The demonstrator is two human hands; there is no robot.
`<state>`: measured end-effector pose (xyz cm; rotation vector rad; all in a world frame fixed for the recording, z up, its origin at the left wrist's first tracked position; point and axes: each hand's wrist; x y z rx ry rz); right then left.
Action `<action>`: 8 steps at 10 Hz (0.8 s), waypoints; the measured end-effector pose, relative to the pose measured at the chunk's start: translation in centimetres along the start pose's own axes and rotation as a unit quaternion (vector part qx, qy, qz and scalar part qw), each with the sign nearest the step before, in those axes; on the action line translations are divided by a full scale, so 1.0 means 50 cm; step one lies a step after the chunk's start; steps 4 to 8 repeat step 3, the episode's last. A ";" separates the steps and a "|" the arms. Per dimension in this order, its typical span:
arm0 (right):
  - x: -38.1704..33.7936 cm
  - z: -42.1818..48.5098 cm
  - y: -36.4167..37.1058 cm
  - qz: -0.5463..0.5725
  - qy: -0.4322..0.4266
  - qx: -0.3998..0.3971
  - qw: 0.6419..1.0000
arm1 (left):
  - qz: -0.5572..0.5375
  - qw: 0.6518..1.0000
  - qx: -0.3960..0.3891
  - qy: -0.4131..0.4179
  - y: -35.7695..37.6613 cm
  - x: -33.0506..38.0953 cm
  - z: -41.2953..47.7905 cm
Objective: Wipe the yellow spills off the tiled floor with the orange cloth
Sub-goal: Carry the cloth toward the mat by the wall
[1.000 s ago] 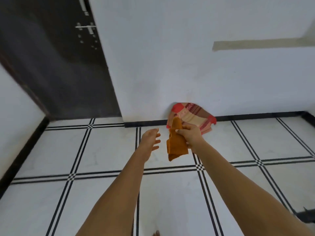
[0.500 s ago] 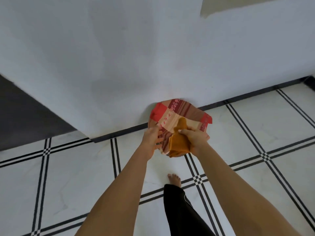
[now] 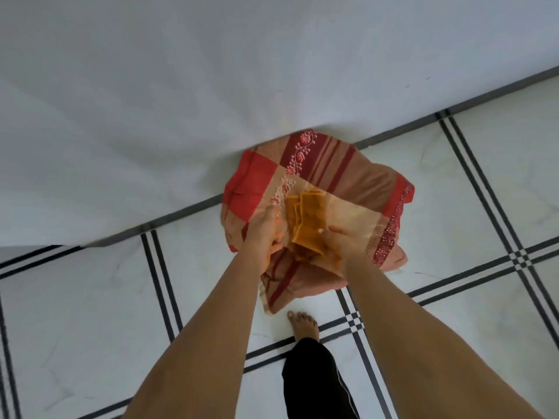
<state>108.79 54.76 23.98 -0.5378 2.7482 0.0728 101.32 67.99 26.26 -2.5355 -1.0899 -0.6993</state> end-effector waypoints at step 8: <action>0.073 -0.105 -0.013 0.003 -0.042 0.018 0.999 | -0.036 0.998 -0.003 -0.046 -0.012 -0.037 -0.197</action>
Point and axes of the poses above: each hand's wrist, its own z-axis towards the middle knuckle, its own y-axis out of the palm, x = y × z, and after that the axes turned 6 degrees about y, right-handed
